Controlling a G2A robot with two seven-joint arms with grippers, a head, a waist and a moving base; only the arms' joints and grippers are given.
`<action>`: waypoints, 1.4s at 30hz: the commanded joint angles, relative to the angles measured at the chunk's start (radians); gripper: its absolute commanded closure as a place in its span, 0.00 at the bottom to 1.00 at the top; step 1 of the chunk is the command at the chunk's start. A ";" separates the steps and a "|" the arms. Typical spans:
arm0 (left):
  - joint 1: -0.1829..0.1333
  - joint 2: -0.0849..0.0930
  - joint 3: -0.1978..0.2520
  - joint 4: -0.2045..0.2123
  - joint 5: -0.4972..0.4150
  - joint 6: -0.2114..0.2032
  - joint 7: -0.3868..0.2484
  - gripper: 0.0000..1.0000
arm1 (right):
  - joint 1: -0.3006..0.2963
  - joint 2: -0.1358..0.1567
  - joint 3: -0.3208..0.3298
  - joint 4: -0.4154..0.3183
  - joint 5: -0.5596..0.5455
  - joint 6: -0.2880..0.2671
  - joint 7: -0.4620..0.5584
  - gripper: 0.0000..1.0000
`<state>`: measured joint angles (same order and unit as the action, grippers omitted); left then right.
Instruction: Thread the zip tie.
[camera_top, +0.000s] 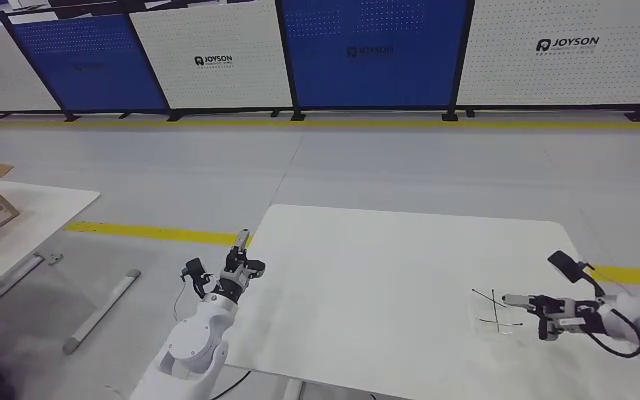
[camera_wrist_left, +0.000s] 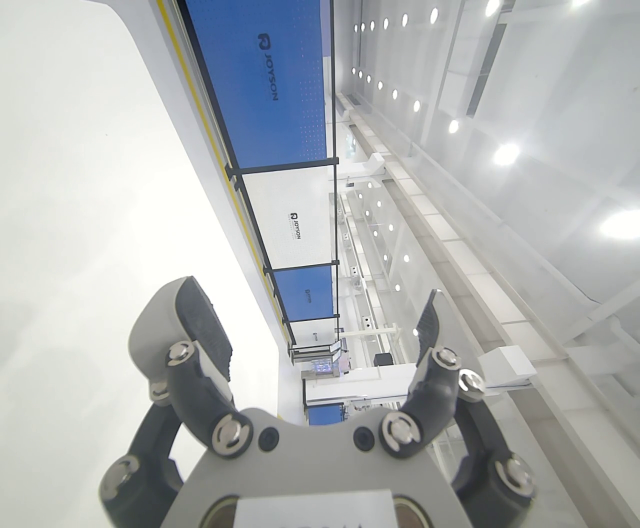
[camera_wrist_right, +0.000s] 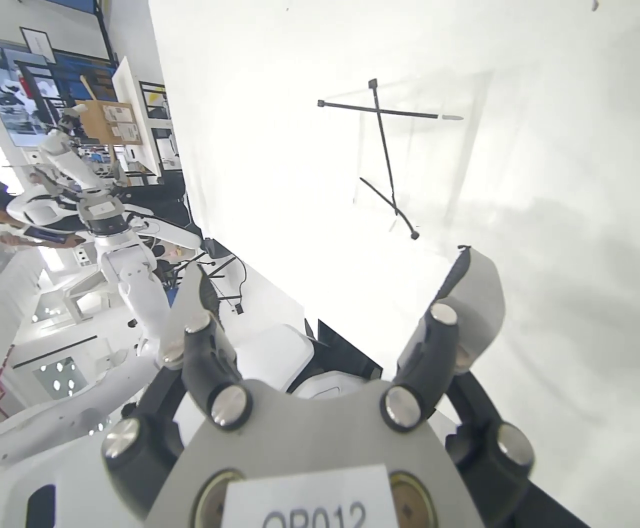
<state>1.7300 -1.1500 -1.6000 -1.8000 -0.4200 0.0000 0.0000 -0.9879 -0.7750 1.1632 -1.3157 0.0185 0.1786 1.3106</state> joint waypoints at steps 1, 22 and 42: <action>0.000 0.000 0.000 0.000 0.000 0.000 0.000 0.00 | 0.025 -0.007 -0.025 0.022 -0.012 0.023 -0.003 0.00; 0.000 0.000 0.000 0.000 0.000 0.000 0.000 0.00 | 0.006 -0.010 -0.038 0.005 -0.005 0.020 -0.016 0.00; 0.000 0.000 0.000 0.000 0.000 0.000 0.000 0.00 | 0.001 -0.002 -0.032 0.023 -0.057 0.073 0.007 0.57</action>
<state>1.7300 -1.1500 -1.6000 -1.8000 -0.4200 0.0000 0.0000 -0.9929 -0.7752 1.1354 -1.3007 -0.0397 0.2508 1.3171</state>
